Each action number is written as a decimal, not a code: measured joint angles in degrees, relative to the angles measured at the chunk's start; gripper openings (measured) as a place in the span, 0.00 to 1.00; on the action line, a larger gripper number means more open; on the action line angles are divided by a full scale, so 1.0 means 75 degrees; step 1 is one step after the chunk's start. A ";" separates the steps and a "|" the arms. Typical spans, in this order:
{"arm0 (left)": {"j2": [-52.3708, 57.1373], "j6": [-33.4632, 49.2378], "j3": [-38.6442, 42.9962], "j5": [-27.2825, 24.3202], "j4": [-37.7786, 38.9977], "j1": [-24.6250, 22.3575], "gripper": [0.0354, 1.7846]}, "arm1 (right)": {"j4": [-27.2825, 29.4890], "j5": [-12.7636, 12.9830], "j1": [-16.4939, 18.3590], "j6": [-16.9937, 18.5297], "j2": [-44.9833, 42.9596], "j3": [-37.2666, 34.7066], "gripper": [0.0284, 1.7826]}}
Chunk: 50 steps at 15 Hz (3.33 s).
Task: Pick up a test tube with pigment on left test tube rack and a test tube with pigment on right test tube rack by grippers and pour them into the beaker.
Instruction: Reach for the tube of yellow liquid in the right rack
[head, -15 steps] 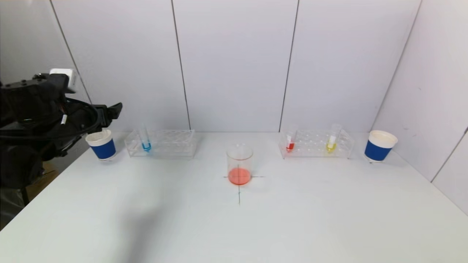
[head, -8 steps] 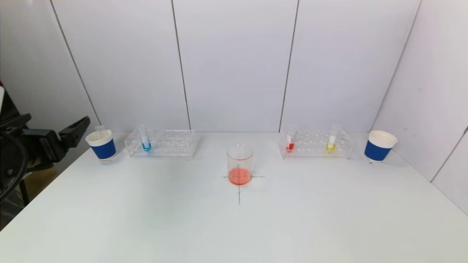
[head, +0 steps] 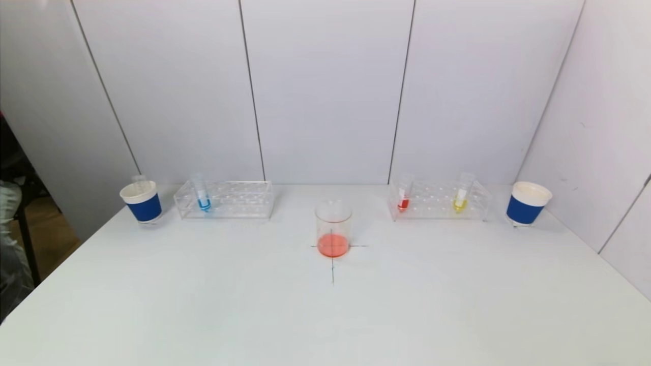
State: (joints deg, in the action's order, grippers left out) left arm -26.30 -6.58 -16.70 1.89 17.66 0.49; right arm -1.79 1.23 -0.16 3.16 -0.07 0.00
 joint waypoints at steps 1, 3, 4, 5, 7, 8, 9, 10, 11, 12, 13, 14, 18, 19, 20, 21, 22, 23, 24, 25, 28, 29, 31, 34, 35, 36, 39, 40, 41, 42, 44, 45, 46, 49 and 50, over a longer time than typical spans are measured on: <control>0.0637 0.0008 -0.0010 -0.0099 -0.0780 0.0000 0.99 | -0.0003 0.0003 0.0000 0.0000 0.0000 0.0000 0.99; 0.1780 0.0011 0.0041 -0.0265 -0.2150 0.0000 0.99 | -0.0003 0.0000 0.0000 0.0000 0.0000 0.0000 0.99; 0.2279 0.0015 0.0088 -0.0398 -0.2729 -0.0007 0.99 | -0.0003 0.0000 0.0000 0.0000 0.0000 0.0000 0.99; 0.2669 0.0018 0.0145 -0.0549 -0.3215 -0.0011 0.99 | -0.0003 0.0003 0.0000 0.0000 0.0000 0.0000 0.99; 0.3147 0.0047 0.0375 -0.0692 -0.3792 -0.0018 0.99 | -0.0003 0.0000 0.0000 0.0000 0.0000 0.0000 0.99; 0.3287 0.0049 0.0548 -0.0689 -0.3803 -0.0024 0.99 | -0.0003 0.0000 0.0000 -0.0003 0.0000 0.0000 0.99; 0.3371 0.0049 0.0754 -0.0658 -0.3777 -0.0021 0.99 | -0.0003 0.0000 0.0000 0.0000 0.0000 0.0000 0.99; 0.3433 0.0049 0.1014 -0.0649 -0.3708 -0.0021 0.99 | -0.0003 0.0000 0.0000 0.0000 0.0000 0.0000 0.99; 0.3474 0.0062 0.1323 -0.0631 -0.3530 -0.0021 0.99 | 0.0000 0.0003 0.0000 0.0000 0.0003 0.0000 0.99; 0.3500 0.0078 0.1585 -0.0605 -0.3269 -0.0021 0.99 | -0.0003 0.0000 0.0000 0.0000 0.0000 0.0000 0.99; 0.3509 0.0091 0.1780 -0.0600 -0.3017 -0.0018 0.99 | -0.0003 0.0003 0.0000 -0.0003 0.0000 0.0000 0.99; 0.3516 0.0088 0.1926 -0.0603 -0.2890 -0.0018 0.99 | -0.0003 0.0000 0.0000 0.0000 0.0000 0.0000 0.99; 0.3519 0.0125 0.2186 -0.0475 -0.2449 -0.0018 0.99 | -0.0003 0.0000 0.0000 -0.0003 0.0000 0.0000 0.99; 0.3519 0.0232 0.2206 -0.0335 -0.2432 -0.0018 0.99 | -0.0003 0.0000 0.0000 -0.0003 0.0000 0.0000 0.99; 0.3519 0.0375 0.2217 -0.0284 -0.2420 -0.0021 0.99 | -0.0003 0.0003 0.0000 0.0000 0.0000 0.0000 0.99; 0.3516 0.0489 0.2224 -0.0255 -0.2409 -0.0026 0.99 | -0.0003 0.0003 0.0000 0.0000 0.0000 0.0000 0.99; 0.3513 0.0515 0.2224 -0.0252 -0.2414 -0.0029 0.99 | 0.0000 0.0000 0.0000 -0.0003 0.0000 0.0000 0.99; 0.3513 0.0512 0.2224 -0.0234 -0.2414 -0.0041 0.99 | -0.0003 0.0000 0.0000 -0.0003 0.0000 0.0000 0.99; 0.3513 0.0492 0.2220 -0.0231 -0.2414 -0.0052 0.99 | -0.0003 0.0000 0.0000 -0.0003 0.0000 0.0000 0.99; 0.3513 0.0452 0.2220 -0.0237 -0.2432 -0.0062 0.99 | -0.0003 -0.0003 0.0000 0.0000 0.0000 0.0000 0.99; 0.3509 0.0507 0.2224 -0.0249 -0.2409 -0.0065 0.99 | -0.0003 0.0003 0.0000 0.0000 0.0000 0.0000 0.99; 0.3509 0.0504 0.2224 -0.0255 -0.2368 -0.0059 0.99 | -0.0003 0.0000 0.0000 -0.0003 0.0000 0.0000 0.99; 0.3509 0.0507 0.2227 -0.0252 -0.2358 -0.0052 0.99 | -0.0003 0.0000 0.0000 -0.0003 0.0000 0.0000 0.99; 0.3509 0.0501 0.2227 -0.0252 -0.2358 -0.0050 0.99 | -0.0003 -0.0003 0.0000 -0.0028 0.0003 0.0000 0.99; 0.3509 0.0507 0.2227 -0.0255 -0.2358 -0.0052 0.99 | -0.0010 -0.0003 0.0000 -0.0033 0.0000 0.0000 0.99; 0.3509 0.0504 0.2227 -0.0255 -0.2355 -0.0052 0.99 | -0.0007 0.0000 0.0000 -0.0021 0.0000 0.0000 0.99; 0.3506 0.0504 0.2227 -0.0252 -0.2355 -0.0059 0.99 | -0.0010 -0.0010 0.0000 -0.0083 0.0003 0.0000 0.99; 0.3506 0.0507 0.2227 -0.0252 -0.2358 -0.0055 0.99 | -0.0018 -0.0024 -0.0003 -0.0167 0.0000 0.0000 0.99; 0.3506 0.0504 0.2227 -0.0252 -0.2355 -0.0055 0.99 | -0.0076 -0.0026 -0.0008 -0.0193 0.0000 0.0000 0.99; 0.3506 0.0507 0.2227 -0.0252 -0.2355 -0.0050 0.99 | -0.0070 -0.0052 -0.0008 -0.0205 0.0000 0.0029 0.99; 0.3506 0.0501 0.2227 -0.0252 -0.2355 -0.0052 0.99 | 0.0070 -0.0232 -0.0011 -0.0223 0.0046 0.0488 0.99; 0.3506 0.0504 0.2227 -0.0252 -0.2355 -0.0052 0.99 | 0.0169 -0.0317 -0.0011 -0.0223 0.0153 0.0845 0.99; 0.3506 0.0504 0.2227 -0.0252 -0.2355 -0.0055 0.99 | 0.0249 -0.0366 -0.0015 -0.0224 0.0395 0.1289 0.99; 0.3506 0.0504 0.2227 -0.0252 -0.2355 -0.0052 0.99 | 0.0252 -0.0427 -0.0052 -0.0312 0.1601 0.2667 0.99; 0.3506 0.0507 0.2227 -0.0252 -0.2355 -0.0052 0.99 | 0.0198 -0.0436 -0.0063 -0.0367 0.2115 0.3108 0.99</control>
State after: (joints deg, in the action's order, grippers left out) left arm 0.00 -2.78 0.00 0.00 0.00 0.10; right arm -0.30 -2.04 -0.63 0.40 15.79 23.31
